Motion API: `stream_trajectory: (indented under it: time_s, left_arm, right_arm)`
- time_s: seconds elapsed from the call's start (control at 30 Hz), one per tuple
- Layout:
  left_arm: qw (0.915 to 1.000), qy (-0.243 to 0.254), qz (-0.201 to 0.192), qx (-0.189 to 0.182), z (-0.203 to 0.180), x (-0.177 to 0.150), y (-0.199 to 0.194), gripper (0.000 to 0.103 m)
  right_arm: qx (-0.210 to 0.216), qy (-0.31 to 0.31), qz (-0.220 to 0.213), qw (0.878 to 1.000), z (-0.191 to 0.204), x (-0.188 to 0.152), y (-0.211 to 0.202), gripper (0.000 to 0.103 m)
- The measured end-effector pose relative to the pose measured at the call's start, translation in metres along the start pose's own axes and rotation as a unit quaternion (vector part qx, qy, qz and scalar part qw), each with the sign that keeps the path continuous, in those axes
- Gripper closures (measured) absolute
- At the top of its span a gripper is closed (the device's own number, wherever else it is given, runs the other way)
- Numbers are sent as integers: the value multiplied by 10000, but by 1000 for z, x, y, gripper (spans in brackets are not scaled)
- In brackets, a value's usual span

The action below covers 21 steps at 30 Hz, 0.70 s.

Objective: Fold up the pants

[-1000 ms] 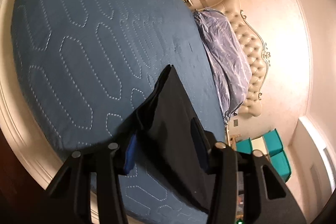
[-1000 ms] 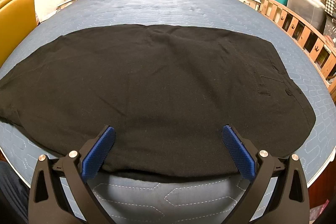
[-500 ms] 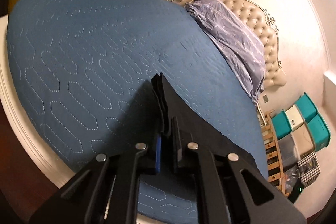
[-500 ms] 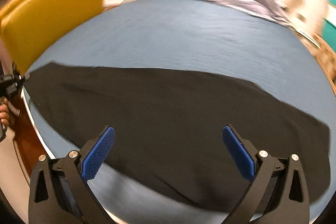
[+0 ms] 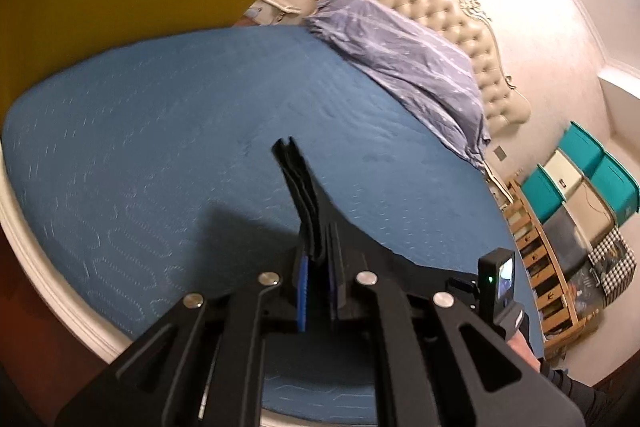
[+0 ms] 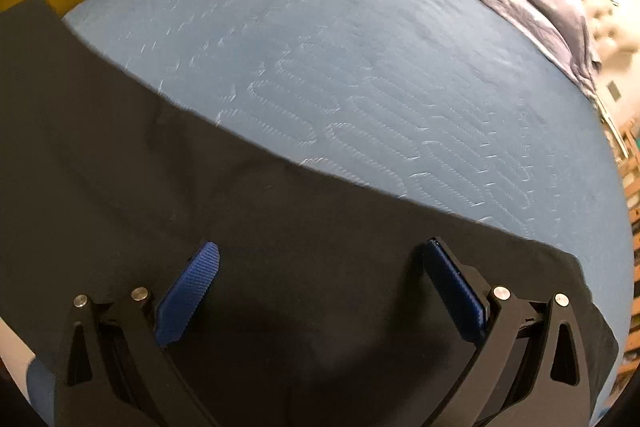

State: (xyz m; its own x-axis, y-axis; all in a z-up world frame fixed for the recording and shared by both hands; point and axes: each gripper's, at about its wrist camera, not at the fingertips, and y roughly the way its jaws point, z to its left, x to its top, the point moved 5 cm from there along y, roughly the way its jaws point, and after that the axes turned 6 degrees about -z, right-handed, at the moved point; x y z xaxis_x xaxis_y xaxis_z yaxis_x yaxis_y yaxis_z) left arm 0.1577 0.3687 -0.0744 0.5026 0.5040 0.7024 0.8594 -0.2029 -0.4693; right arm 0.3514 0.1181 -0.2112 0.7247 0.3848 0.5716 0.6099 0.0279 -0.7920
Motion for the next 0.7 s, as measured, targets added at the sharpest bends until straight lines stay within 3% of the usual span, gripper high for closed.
stream_trajectory:
  time_s: [0.07,0.27,0.33,0.4,0.5,0.53,0.63,0.7]
  left_arm:
    - [9999,97,-25,-35,-9,2,-2,96]
    - [9992,375,21,-98,-30,1,-12,96]
    - [9987,511,37,-59,-37,2,-13,96]
    - [9980,627,50,-42,-45,2,-13,96]
    - [9972,746,68,-43,-56,5,-12,96]
    - [9968,798,70,-62,-63,7,-12,96]
    - [9942,1075,79,-30,-87,10,-14,96]
    - [9911,1326,128,-5,-110,10,-15,96]
  right_arm:
    - [-136,140,-151,9997,-9,11,-3,4]
    - [-37,80,217,9997,-17,21,35,4]
    - [-197,209,171,9994,-27,25,26,4]
    - [26,382,-18,9993,-31,18,7,4]
    - [44,-318,360,9988,-19,-14,4,4]
    - [71,-438,296,9986,-19,-21,1,4]
    - [-42,188,-163,9997,-48,-24,-26,4]
    - [213,781,-382,9960,-74,-34,-50,4]
